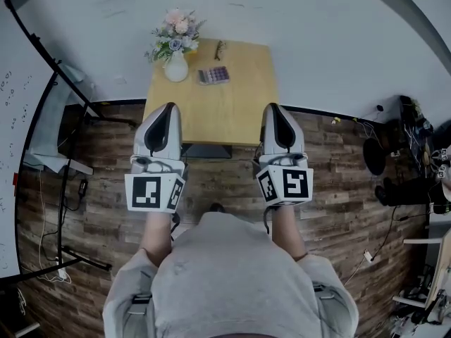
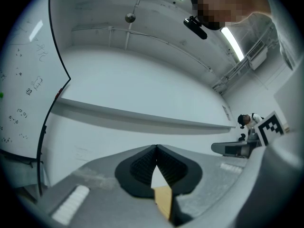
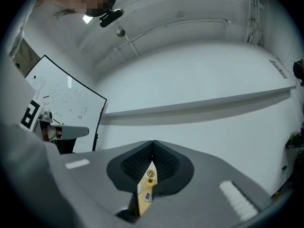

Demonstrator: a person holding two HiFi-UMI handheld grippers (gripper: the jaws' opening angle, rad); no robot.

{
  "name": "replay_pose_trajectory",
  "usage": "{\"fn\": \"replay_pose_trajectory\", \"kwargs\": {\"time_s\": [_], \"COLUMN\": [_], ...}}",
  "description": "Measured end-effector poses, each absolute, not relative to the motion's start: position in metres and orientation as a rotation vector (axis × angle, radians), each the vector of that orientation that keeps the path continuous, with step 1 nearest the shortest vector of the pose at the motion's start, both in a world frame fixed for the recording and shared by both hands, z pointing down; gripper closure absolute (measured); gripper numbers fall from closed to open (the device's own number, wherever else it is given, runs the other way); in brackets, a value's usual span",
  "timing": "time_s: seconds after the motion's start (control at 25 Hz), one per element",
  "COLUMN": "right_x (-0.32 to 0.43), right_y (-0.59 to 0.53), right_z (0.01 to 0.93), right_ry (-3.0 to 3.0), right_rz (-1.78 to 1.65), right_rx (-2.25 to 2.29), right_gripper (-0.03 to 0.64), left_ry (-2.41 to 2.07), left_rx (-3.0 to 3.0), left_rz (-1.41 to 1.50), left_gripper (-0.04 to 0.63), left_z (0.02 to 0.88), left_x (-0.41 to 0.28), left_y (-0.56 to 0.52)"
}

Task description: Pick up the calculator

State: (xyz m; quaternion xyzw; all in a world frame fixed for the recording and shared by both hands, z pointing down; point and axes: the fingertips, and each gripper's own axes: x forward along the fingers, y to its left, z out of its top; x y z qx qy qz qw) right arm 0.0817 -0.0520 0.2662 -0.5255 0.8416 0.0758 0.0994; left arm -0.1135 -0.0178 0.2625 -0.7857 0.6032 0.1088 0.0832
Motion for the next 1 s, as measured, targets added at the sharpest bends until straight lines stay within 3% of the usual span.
{"fn": "replay_pose_trajectory", "kwargs": {"time_s": [1.0], "right_x": [0.097], "right_y": [-0.152], "right_z": [0.293], "right_ry": [2.519], "right_rz": [0.135], "right_rx": [-1.52], "right_gripper": [0.614], "left_ry": [1.854], "left_rx": [-2.343], "left_rz": [0.246], "left_gripper": [0.591], "left_z": [0.282], "left_x": [-0.097], "left_y": [-0.114]}}
